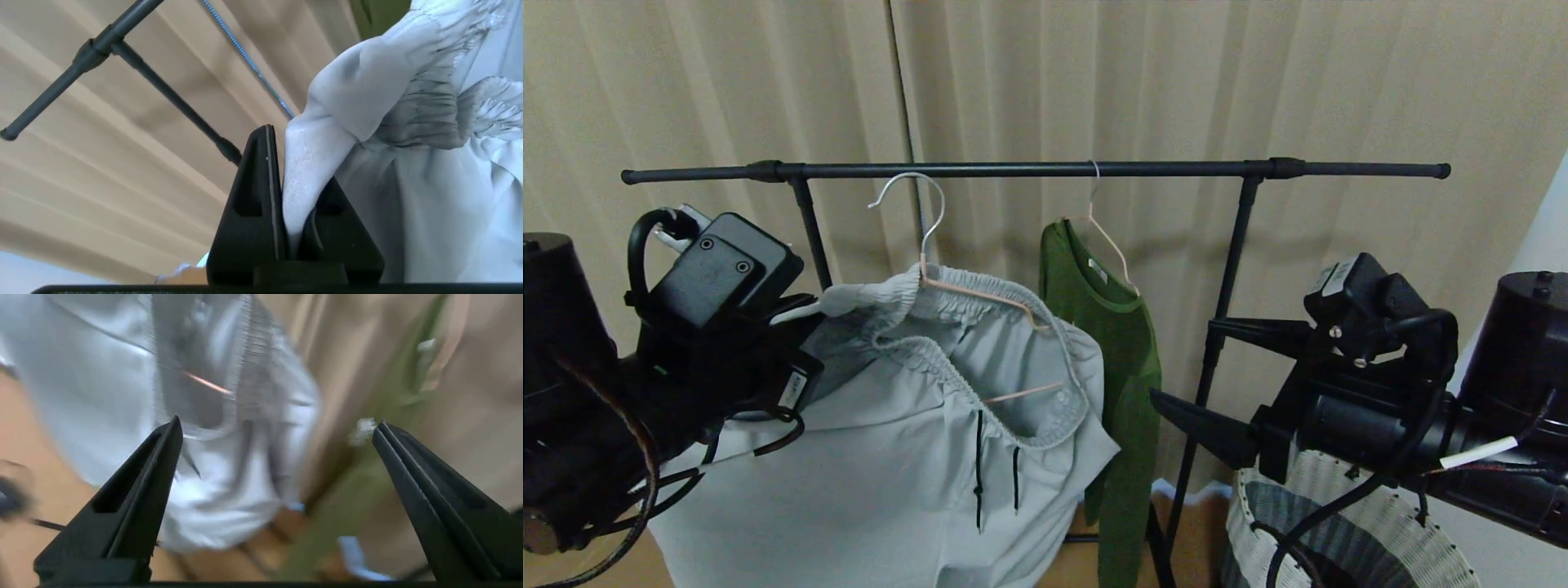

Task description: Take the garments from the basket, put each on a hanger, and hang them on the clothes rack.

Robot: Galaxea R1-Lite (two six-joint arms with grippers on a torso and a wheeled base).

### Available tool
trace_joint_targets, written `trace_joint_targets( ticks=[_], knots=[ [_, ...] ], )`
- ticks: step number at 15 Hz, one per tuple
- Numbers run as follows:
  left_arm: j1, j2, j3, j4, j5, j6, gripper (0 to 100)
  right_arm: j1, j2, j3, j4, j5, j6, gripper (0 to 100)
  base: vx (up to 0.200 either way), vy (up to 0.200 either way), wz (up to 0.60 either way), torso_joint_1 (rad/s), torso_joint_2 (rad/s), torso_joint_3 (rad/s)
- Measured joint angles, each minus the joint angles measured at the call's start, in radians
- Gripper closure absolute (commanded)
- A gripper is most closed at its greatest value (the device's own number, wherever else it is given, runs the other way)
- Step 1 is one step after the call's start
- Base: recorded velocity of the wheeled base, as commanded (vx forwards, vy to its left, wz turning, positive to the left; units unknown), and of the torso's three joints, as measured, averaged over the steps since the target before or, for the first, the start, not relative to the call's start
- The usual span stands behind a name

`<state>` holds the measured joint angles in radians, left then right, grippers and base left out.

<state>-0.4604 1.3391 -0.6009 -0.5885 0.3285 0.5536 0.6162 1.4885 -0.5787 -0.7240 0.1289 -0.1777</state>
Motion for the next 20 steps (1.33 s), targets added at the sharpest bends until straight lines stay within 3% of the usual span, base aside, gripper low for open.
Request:
trace_joint_targets(
  ticks=[7, 11, 16, 20],
  knots=[
    [-0.059, 0.042, 0.014, -0.095, -0.071, 0.001, 100, 0.001, 0.073, -0.126, 0.006, 0.002, -0.124, 0, 0.000, 0.000, 0.00, 0.000, 0.00, 0.000],
    [-0.083, 0.091, 0.016, -0.187, -0.073, 0.001, 100, 0.052, 0.107, -0.167, 0.061, 0.001, -0.128, 0, 0.000, 0.000, 0.00, 0.000, 0.00, 0.000],
    [-0.140, 0.114, 0.030, -0.196, -0.141, 0.001, 100, 0.058, 0.169, -0.225, 0.064, -0.004, -0.132, 0, 0.000, 0.000, 0.00, 0.000, 0.00, 0.000],
    [-0.164, 0.114, 0.042, -0.247, -0.145, 0.000, 100, 0.059, 0.218, -0.249, 0.060, -0.008, -0.135, 0, 0.000, 0.000, 0.00, 0.000, 0.00, 0.000]
  ],
)
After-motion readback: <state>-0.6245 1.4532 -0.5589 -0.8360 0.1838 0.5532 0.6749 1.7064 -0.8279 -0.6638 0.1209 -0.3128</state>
